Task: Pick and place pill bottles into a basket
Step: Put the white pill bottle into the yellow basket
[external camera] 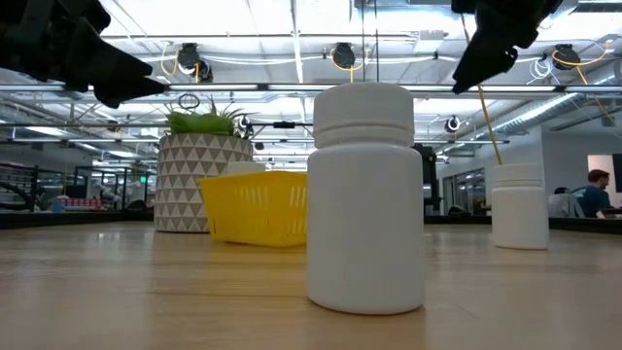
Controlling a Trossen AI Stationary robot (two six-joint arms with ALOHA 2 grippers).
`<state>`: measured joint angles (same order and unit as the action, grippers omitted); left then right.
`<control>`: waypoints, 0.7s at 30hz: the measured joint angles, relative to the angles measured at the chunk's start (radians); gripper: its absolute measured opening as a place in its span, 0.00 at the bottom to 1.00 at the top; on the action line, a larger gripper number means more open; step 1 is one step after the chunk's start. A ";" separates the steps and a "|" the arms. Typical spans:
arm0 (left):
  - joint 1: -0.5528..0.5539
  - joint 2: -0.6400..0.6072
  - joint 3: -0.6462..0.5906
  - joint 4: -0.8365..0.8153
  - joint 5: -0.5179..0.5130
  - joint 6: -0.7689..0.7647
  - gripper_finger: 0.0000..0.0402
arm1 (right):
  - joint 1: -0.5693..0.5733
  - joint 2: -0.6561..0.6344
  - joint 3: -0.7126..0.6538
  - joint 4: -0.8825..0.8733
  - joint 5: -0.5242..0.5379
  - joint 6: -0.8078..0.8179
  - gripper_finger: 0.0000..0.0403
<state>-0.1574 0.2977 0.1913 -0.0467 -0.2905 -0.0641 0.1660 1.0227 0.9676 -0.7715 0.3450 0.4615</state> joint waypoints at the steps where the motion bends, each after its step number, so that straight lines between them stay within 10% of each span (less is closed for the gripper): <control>1: 0.000 0.000 0.000 0.000 0.000 -0.003 0.65 | 0.000 0.019 0.005 -0.004 -0.029 0.024 0.59; 11: 0.000 0.000 0.000 -0.003 -0.001 -0.019 0.63 | 0.001 0.184 0.008 -0.145 -0.296 0.298 0.59; 21: 0.000 0.000 0.000 -0.013 -0.009 -0.017 0.63 | 0.066 0.261 0.008 -0.105 -0.323 0.371 0.59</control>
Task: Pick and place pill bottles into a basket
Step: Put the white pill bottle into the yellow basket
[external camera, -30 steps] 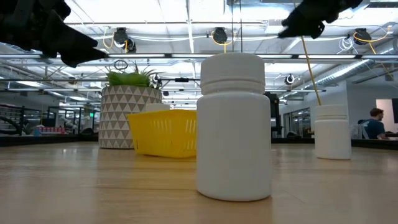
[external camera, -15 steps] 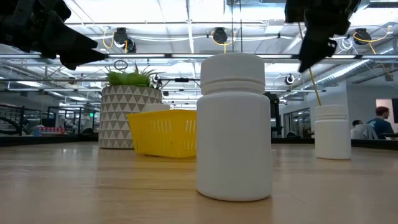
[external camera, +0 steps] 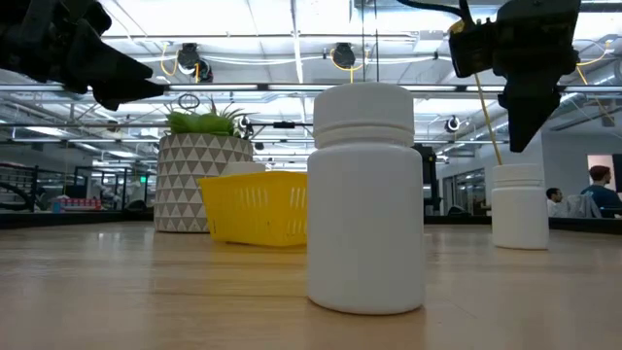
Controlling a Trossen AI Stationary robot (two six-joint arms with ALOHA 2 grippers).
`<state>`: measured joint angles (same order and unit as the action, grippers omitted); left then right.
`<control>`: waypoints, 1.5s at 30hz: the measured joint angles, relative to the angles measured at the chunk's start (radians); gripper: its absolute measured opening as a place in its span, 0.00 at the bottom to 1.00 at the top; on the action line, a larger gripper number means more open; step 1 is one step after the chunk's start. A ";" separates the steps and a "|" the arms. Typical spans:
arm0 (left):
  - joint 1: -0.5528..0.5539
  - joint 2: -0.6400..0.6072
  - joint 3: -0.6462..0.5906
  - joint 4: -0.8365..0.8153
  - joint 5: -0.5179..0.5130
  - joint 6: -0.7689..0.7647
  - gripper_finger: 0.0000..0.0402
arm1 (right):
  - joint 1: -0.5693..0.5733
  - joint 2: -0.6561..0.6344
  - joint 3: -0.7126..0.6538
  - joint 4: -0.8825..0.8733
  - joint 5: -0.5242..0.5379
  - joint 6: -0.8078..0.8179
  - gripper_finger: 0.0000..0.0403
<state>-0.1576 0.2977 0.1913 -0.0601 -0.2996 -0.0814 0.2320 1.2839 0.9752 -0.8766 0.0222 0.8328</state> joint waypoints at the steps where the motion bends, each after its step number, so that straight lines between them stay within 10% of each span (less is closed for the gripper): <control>1: 0.000 0.000 0.000 -0.004 -0.004 0.000 0.63 | 0.013 0.007 0.000 0.009 0.000 0.012 0.59; 20: 0.000 0.000 0.000 -0.015 -0.035 -0.009 0.64 | 0.172 0.029 0.091 0.104 0.117 0.093 0.59; 30: 0.000 0.000 0.000 -0.018 -0.042 -0.008 0.64 | 0.195 0.306 0.490 -0.425 0.213 0.006 0.56; 45: 0.000 0.000 0.000 -0.034 -0.042 -0.006 0.64 | 0.173 0.385 0.539 -0.448 0.133 -0.053 0.62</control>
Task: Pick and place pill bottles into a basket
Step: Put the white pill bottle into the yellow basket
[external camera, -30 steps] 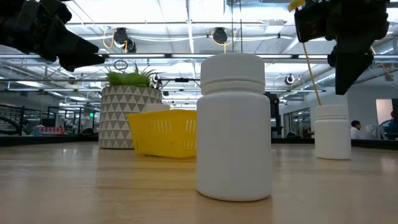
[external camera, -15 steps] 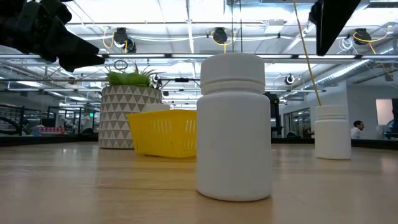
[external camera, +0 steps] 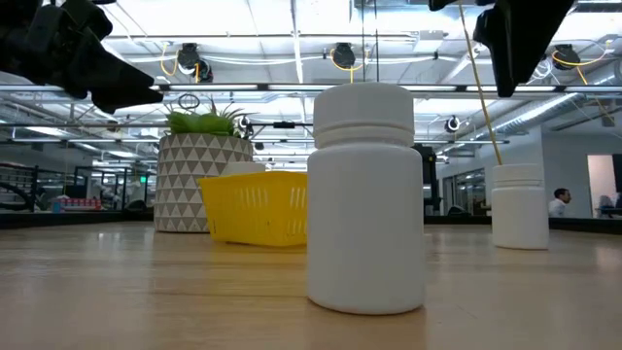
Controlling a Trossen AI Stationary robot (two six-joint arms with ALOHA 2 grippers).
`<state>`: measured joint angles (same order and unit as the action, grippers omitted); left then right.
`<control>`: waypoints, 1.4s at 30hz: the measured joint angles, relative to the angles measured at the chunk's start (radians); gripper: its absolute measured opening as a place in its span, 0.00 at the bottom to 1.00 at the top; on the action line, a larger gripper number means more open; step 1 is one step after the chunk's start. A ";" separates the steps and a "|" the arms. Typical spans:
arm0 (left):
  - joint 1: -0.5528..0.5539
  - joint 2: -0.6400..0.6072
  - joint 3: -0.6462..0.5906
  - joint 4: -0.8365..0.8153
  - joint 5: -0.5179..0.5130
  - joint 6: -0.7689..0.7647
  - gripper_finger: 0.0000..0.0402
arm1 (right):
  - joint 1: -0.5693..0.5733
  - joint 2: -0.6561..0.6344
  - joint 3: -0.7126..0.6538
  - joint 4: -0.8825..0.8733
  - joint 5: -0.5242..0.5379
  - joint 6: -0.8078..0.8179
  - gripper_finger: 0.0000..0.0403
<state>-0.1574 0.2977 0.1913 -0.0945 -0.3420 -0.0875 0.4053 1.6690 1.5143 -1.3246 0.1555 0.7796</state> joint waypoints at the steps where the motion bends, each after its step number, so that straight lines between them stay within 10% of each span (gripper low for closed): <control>1: 0.000 0.000 0.000 -0.001 0.000 0.000 0.64 | -0.004 0.001 0.000 0.006 0.000 -0.001 0.62; 42: 0.000 0.000 0.001 -0.009 0.028 -0.003 0.63 | -0.062 -0.112 -0.360 0.396 -0.109 -0.021 0.61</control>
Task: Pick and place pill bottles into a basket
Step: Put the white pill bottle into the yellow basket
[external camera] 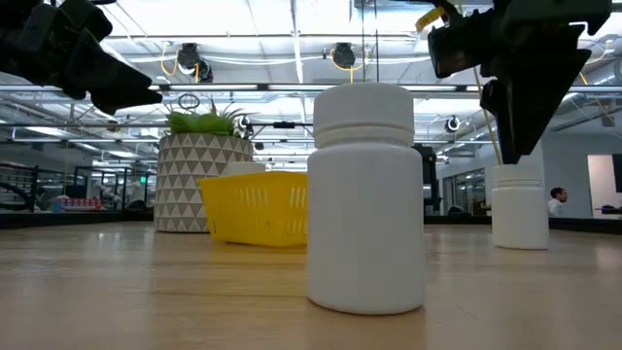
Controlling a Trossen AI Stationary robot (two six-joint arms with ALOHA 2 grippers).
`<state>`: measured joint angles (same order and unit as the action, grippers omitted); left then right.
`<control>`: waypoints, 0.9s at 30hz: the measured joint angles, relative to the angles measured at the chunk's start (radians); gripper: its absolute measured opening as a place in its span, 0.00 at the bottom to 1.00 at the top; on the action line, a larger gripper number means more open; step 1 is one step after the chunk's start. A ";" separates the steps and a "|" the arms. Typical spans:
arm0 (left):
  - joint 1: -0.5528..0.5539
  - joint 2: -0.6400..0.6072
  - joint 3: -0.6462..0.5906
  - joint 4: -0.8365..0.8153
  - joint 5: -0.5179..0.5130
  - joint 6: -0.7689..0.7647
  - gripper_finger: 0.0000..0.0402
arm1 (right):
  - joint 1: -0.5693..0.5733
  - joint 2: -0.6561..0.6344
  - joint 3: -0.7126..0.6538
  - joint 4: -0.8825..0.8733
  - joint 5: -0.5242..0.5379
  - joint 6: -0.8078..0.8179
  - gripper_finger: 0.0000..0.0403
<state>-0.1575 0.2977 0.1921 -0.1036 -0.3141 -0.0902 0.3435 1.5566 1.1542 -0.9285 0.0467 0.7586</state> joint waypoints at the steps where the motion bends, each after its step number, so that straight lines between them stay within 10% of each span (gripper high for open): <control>1: 0.000 0.000 0.000 0.000 0.000 0.000 0.63 | 0.000 0.000 0.000 0.001 0.000 0.000 0.61; 27: 0.000 0.000 0.000 0.000 -0.001 0.000 0.63 | -0.002 0.004 -0.056 0.083 -0.002 -0.014 0.61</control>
<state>-0.1574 0.2981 0.1921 -0.1040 -0.3149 -0.0906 0.3414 1.5608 1.0978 -0.8459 0.0448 0.7445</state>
